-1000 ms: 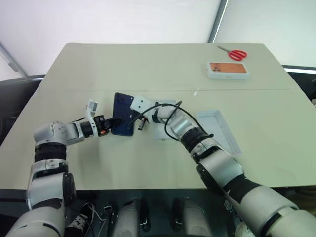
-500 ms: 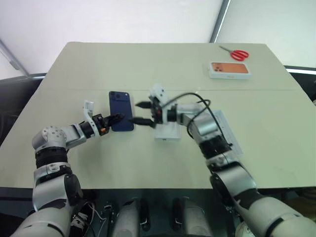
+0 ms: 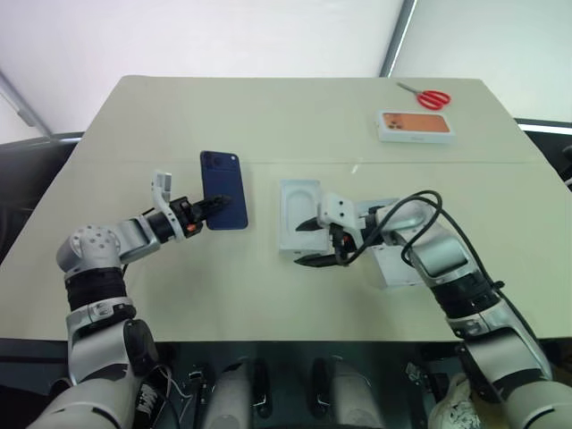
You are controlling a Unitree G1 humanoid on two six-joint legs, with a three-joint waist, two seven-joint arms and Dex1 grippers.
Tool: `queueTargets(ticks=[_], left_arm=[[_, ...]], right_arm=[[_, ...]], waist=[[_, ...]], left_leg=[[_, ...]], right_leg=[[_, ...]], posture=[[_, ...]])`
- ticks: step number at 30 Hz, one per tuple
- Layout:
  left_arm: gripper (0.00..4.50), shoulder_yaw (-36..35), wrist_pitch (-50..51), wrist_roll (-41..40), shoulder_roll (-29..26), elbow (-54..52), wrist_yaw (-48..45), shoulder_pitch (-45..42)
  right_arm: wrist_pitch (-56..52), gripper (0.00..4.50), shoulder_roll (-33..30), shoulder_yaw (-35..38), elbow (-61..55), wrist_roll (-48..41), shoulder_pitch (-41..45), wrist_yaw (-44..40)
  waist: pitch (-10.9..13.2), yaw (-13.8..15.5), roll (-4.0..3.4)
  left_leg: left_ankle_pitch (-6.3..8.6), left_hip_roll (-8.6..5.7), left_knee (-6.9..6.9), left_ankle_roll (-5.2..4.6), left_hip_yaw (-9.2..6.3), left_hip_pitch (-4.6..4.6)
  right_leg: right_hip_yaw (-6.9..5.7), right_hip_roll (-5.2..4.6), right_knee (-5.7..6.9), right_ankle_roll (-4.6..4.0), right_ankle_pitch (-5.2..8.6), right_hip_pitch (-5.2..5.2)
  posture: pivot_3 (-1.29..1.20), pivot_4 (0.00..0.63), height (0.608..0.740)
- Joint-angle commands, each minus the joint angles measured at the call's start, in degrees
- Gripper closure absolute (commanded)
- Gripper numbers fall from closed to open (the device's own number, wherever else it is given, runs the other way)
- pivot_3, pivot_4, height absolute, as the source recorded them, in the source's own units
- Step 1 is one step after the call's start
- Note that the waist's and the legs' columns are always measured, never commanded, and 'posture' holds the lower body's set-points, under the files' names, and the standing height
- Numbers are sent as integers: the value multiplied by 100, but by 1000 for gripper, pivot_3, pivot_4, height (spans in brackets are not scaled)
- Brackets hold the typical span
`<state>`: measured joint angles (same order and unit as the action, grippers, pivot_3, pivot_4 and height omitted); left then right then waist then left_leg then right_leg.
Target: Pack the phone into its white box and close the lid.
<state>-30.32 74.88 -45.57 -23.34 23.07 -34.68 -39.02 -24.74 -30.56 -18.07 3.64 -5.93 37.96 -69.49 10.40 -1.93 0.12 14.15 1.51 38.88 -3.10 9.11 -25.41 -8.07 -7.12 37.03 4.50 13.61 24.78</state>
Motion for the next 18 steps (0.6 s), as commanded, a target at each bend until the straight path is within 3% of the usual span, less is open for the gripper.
queueTargets(ticks=[1, 4, 8, 18], left_arm=[[4500, -64, 34, -267, 11, -322, 1, -61], [4500, -1, 8, -257, 10, -361, 20, -29], [4500, -6, 37, -291, 27, -393, 74, 0], [4500, 67, 33, -304, 39, -518, 96, 81]], right_arm=[[148, 743, -51, -42, -75, 34, -11, 25], [197, 743, 32, -102, 44, 80, -39, 121], [432, 1966, 15, -240, 251, 312, -70, 278], [613, 1966, 103, -274, 434, 382, -66, 359]], waist=[[1, 5, 1], [1, 3, 1], [1, 13, 2], [1, 88, 3]], left_leg=[[0, 0, 0, 0, -1, 0], [0, 0, 1, 0, 0, 0], [-1, 0, 2, -1, 0, 0], [-1, 1, 5, -1, 0, 1]], right_leg=[[0, 0, 0, 0, 0, 0], [0, 0, 0, 0, 0, -1], [-1, 2, 0, 0, 0, -1], [-1, 9, 0, 0, 0, -3]], posture=[[0, 150, 738], [0, 150, 738], [0, 150, 738], [0, 150, 738]])
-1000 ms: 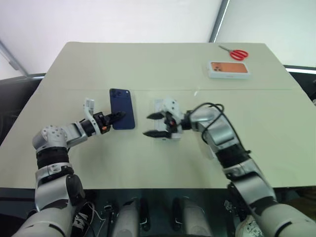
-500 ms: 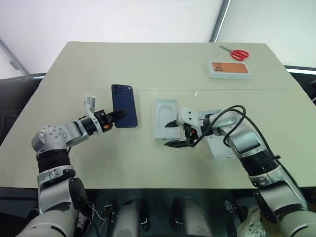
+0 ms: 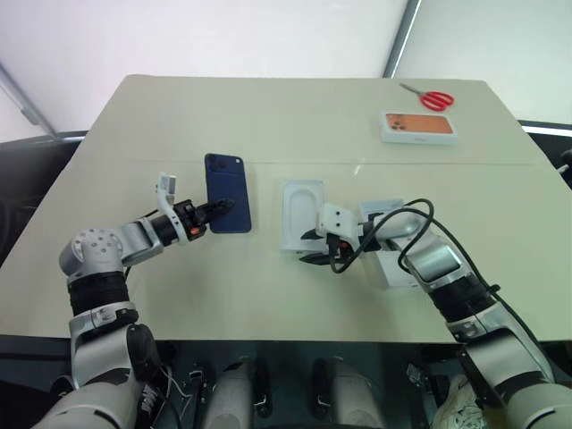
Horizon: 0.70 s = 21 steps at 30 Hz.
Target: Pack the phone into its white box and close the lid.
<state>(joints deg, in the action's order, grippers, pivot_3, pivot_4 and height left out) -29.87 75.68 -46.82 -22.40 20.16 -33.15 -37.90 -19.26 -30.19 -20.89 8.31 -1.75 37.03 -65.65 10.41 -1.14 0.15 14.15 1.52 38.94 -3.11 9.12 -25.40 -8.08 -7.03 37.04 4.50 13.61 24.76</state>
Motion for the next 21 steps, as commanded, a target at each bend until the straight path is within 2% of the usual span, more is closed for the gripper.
queueTargets(ticks=[1, 4, 6, 7, 17, 21], left_arm=[[4500, 23, -53, -176, -55, -227, -55, -32], [4500, 14, -38, -187, -47, -206, -39, -58], [4500, 7, -17, -205, -38, -219, -30, -53], [4500, 22, -2, -210, -39, -239, -36, -40], [4500, -167, 57, -354, -157, -108, 30, -184], [4500, -88, -2, -336, -238, -152, -8, -142]], right_arm=[[35, 1966, 73, 0, -33, -62, 24, -62], [49, 2878, 95, -34, -18, -35, 12, -63], [94, 3859, 107, -73, 11, 61, 20, 10], [158, 4152, 104, -100, 24, 131, 27, 48], [-178, 4152, 450, -180, -340, 214, -196, 446], [-798, 4152, 717, -269, -864, 82, -354, 570]], waist=[[0, 18, 0], [0, 24, 0], [-1, 15, 2], [-1, 13, 2], [-2, -7, 3], [-3, -16, 5]], left_leg=[[0, 0, 0, 0, 0, 0], [0, 0, 2, 0, -1, 0], [0, 0, 2, 0, -1, 1], [0, 2, 2, 0, -1, 3], [0, 7, 3, 1, -1, 6], [0, 11, 2, 2, -2, 7]], right_leg=[[0, 0, 0, 0, 0, 0], [0, 0, 0, 0, 0, -1], [0, -1, 0, 0, 0, -1], [0, -1, 0, 0, 0, -4], [0, -1, 2, -1, 0, -5], [1, 1, 2, -1, 0, -5]], posture=[[0, 150, 738], [0, 150, 738], [0, 150, 738], [0, 150, 738], [0, 150, 738], [0, 150, 738]])
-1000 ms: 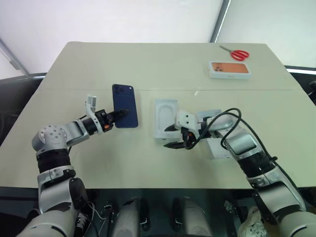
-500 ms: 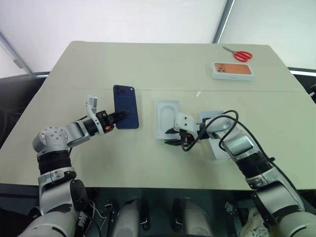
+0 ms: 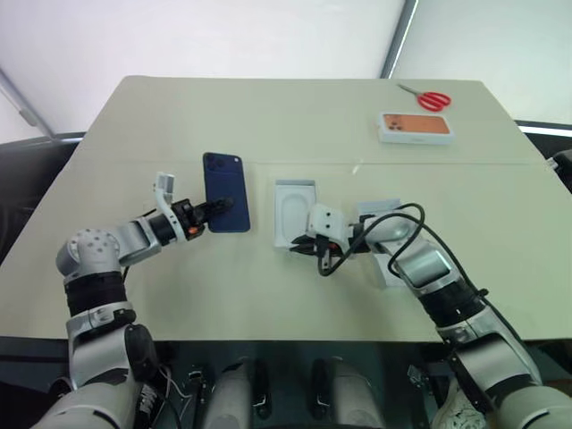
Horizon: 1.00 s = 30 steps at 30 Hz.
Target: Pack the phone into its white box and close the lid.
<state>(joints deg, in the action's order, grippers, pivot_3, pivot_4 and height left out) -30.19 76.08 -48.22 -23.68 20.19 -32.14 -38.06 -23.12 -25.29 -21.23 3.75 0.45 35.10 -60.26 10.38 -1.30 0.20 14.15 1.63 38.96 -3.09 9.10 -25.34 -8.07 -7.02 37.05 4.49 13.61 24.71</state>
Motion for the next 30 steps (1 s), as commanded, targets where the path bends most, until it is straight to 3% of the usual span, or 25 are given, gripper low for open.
queueTargets(ticks=[1, 6, 11, 14, 17, 30], left_arm=[[4500, -57, -29, -207, -146, -138, -122, -146], [4500, -51, -77, -187, -264, 82, -168, -268], [4500, 22, -109, -183, -205, 28, -178, -184], [4500, 3, -72, -207, -177, 29, -152, -167], [4500, -23, -68, -211, -171, 33, -146, -164], [4500, -26, -126, -175, -187, 81, -153, -143]], right_arm=[[-488, 4152, 239, -301, -579, -121, -217, 44], [-1004, 4152, 407, -563, -1293, -181, -489, 137], [-1153, 4152, 375, -512, -1117, -175, -459, 181], [-967, 3171, 391, -478, -869, -36, -318, 361], [-878, 1670, 329, -530, -814, -56, -200, 263], [-1109, 1670, -316, -611, -1229, -89, 95, -270]], waist=[[0, 2, 0], [0, 11, 0], [-1, 16, 1], [-1, 17, 1], [0, 28, 1], [0, 52, 2]], left_leg=[[0, 0, 0, 0, 0, 0], [7, 0, 0, 12, 0, -2], [9, -1, -1, 15, 0, -2], [9, -1, -1, 15, 0, -1], [9, -3, -1, 14, 0, -2], [8, -7, 0, 13, -1, -5]], right_leg=[[0, 0, 0, 0, 0, 1], [0, 0, -1, 0, 0, 2], [0, 0, -2, 0, 0, 2], [0, 1, -2, 0, 0, 2], [-1, 4, -2, 0, 0, 2], [-1, 2, -2, 0, 0, 3]], posture=[[0, 150, 738], [0, 150, 738], [0, 150, 738], [0, 150, 738], [0, 150, 738], [0, 150, 738]])
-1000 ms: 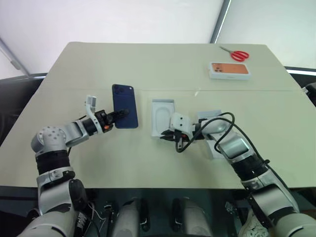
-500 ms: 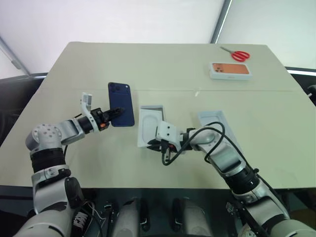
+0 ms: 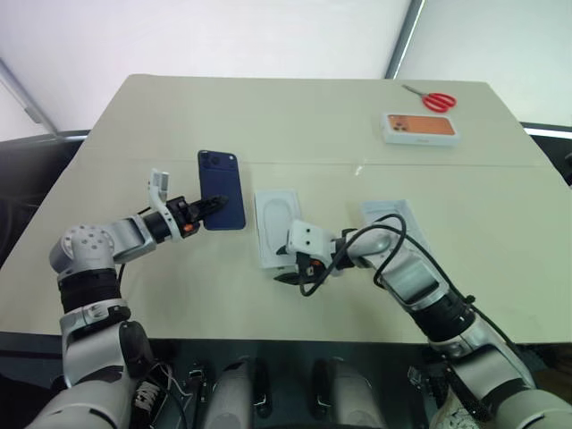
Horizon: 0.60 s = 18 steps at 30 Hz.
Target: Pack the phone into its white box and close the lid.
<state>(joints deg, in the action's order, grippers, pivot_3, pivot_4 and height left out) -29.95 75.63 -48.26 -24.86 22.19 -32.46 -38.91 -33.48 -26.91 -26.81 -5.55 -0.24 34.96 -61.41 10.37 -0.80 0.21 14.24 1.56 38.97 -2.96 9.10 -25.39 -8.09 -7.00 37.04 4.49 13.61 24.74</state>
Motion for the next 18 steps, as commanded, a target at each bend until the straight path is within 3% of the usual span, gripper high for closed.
queueTargets(ticks=[1, 9, 13, 16, 18], left_arm=[[4500, -59, -83, -174, -64, -104, -118, -65], [4500, -13, -104, -155, -54, -112, -135, -51], [4500, -28, -80, -179, -52, -142, -125, -49], [4500, -31, -79, -177, -44, -146, -108, -49], [4500, -51, -70, -191, -34, -145, -97, -47]], right_arm=[[-102, 1670, -151, -36, -300, -7, 156, -111], [-362, 1670, 52, 227, -249, -320, 413, -58], [-1422, 1670, 503, 1082, -157, -1386, 745, -67], [-1310, 1670, 696, 1299, 349, -1451, 934, 202], [-979, 2205, 949, 1432, 950, -1275, 1103, 699]], waist=[[0, 0, 0], [1, -7, 1], [2, -9, 2], [2, -3, 2], [1, -6, 3]], left_leg=[[0, 0, 0, 0, 0, 0], [-1, 2, 0, -1, 0, -1], [-6, 1, 0, -10, 0, -2], [-7, 2, 0, -12, -2, -2], [0, 0, 0, -1, -1, -2]], right_leg=[[0, -3, 0, 0, 0, 0], [0, -5, 0, 0, 0, 2], [0, -4, 1, -1, -1, 2], [-1, -4, 1, -1, -1, 2], [-1, -5, 0, -1, -1, 1]], posture=[[0, 150, 738], [0, 150, 738], [0, 150, 738], [0, 150, 738], [0, 150, 738]])
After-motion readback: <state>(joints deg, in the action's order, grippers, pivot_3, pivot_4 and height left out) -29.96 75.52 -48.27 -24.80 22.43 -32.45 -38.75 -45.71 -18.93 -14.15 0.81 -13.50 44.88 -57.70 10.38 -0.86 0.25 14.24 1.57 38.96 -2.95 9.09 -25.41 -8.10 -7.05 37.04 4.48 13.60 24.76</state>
